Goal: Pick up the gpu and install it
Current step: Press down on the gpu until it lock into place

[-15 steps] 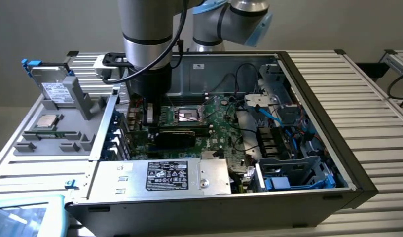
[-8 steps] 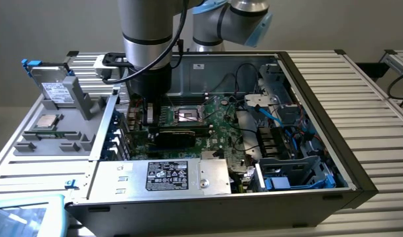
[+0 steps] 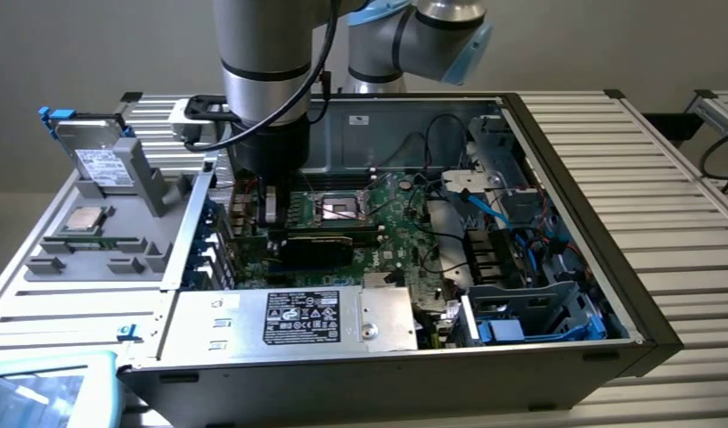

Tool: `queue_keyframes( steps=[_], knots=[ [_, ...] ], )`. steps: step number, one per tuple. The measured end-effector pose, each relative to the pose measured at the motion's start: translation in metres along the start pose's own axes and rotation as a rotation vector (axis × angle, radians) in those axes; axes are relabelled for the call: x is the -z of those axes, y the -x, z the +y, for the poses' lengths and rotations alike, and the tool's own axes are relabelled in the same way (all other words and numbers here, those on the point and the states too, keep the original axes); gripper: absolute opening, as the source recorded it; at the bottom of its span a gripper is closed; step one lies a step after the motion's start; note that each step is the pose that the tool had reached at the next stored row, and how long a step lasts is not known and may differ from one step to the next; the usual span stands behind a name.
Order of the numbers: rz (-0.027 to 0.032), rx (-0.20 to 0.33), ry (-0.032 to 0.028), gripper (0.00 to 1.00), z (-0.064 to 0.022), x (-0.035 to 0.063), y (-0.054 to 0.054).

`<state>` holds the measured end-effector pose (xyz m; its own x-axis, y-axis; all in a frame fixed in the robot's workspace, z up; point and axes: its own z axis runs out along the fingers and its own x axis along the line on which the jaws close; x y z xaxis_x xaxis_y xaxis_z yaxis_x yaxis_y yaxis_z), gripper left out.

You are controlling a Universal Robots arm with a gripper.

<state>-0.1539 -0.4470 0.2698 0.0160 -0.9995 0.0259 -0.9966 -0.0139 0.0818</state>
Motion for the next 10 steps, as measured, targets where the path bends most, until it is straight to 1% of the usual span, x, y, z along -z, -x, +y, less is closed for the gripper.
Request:
queue_keyframes(
  steps=[10],
  knots=[
    [0.0,0.0,0.0001,0.12,0.001,0.0,0.0014]
  ],
)
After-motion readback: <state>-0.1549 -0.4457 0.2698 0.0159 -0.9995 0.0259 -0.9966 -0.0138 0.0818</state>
